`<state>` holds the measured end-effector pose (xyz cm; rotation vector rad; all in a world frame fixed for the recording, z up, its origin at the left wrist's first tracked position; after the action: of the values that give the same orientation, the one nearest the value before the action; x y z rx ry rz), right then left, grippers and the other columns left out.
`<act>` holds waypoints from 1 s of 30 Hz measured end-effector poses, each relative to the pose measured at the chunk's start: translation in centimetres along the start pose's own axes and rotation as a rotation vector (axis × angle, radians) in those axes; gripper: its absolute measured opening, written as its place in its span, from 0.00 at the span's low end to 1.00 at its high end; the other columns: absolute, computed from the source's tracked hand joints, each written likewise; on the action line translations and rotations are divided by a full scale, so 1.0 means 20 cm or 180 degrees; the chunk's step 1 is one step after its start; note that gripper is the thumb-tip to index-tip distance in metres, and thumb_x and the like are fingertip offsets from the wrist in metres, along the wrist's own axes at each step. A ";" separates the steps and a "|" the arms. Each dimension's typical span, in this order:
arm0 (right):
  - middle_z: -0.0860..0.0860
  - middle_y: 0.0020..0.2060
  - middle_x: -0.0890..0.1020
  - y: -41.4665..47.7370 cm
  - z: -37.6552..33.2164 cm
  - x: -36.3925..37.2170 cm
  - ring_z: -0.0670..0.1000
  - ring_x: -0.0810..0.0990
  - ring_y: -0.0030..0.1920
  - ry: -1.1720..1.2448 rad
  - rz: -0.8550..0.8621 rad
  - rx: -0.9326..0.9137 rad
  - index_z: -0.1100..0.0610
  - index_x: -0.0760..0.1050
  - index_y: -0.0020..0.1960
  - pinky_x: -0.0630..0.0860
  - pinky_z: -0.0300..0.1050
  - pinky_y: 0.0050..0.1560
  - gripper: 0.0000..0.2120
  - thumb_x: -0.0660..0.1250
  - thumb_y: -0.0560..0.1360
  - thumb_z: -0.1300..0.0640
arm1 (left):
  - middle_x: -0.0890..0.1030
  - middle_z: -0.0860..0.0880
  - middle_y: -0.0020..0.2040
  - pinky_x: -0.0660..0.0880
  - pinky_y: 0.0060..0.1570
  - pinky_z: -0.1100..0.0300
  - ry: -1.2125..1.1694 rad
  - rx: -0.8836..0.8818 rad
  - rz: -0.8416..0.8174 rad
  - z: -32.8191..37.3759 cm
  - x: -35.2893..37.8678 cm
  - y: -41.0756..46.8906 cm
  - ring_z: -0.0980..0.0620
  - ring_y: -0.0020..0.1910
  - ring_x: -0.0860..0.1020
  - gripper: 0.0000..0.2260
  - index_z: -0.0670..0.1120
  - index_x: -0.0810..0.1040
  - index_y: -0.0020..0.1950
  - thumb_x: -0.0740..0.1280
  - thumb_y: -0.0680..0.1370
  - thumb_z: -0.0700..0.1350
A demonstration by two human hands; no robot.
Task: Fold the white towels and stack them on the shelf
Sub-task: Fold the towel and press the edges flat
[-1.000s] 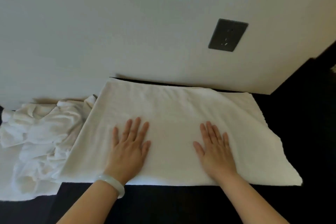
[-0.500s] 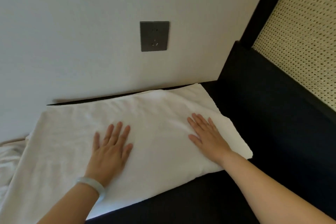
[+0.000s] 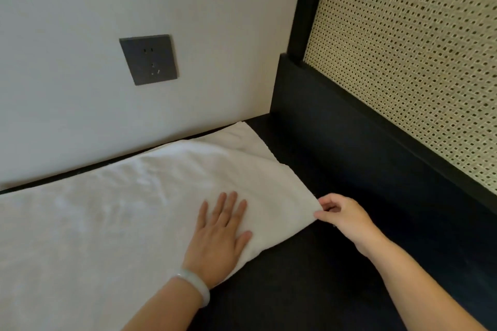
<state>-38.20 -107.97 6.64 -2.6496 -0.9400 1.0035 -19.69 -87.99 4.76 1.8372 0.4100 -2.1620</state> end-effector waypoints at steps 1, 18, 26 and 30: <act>0.45 0.48 0.81 0.00 0.00 0.00 0.45 0.78 0.49 0.0052 0.0040 -0.0008 0.47 0.81 0.50 0.70 0.38 0.41 0.08 0.74 0.74 0.58 | 0.30 0.56 0.77 0.32 0.74 0.47 0.0020 -0.0027 -0.0006 -0.01 0.01 0.00 0.53 0.76 0.29 0.31 0.58 0.31 0.77 0.29 0.74 0.66; 0.34 0.49 0.75 -0.13 -0.15 0.06 0.41 0.75 0.42 -0.0588 0.0499 -0.1297 0.42 0.77 0.40 0.71 0.35 0.40 0.10 0.75 0.72 0.56 | 0.34 0.58 0.78 0.34 0.75 0.49 -0.0059 -0.0084 0.0079 -0.03 0.01 0.00 0.57 0.76 0.31 0.30 0.61 0.36 0.78 0.32 0.77 0.67; 0.39 0.52 0.80 -0.09 -0.15 0.04 0.47 0.78 0.29 -0.0132 0.0058 -0.1069 0.44 0.75 0.41 0.79 0.40 0.34 0.11 0.70 0.77 0.59 | 0.37 0.59 0.78 0.34 0.76 0.53 -0.0484 0.0042 -0.0127 -0.05 -0.02 0.00 0.58 0.77 0.35 0.28 0.61 0.42 0.79 0.38 0.79 0.64; 0.41 0.42 0.83 -0.04 -0.15 0.04 0.46 0.75 0.26 -0.0282 -0.0272 -0.0940 0.48 0.73 0.43 0.82 0.47 0.39 0.08 0.68 0.78 0.59 | 0.37 0.56 0.79 0.33 0.75 0.58 -0.0357 -0.0059 0.0025 -0.17 -0.07 -0.05 0.57 0.77 0.35 0.26 0.57 0.43 0.80 0.42 0.82 0.60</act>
<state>-36.29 -106.68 8.72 -2.7862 -1.3013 1.0416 -16.75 -85.81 5.69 1.6950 0.3965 -2.2354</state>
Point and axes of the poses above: each hand's wrist, its own y-axis towards the middle knuckle, its own x-axis out of the palm, z = x × y, the point moved 9 cm from there along y, towards the middle knuckle
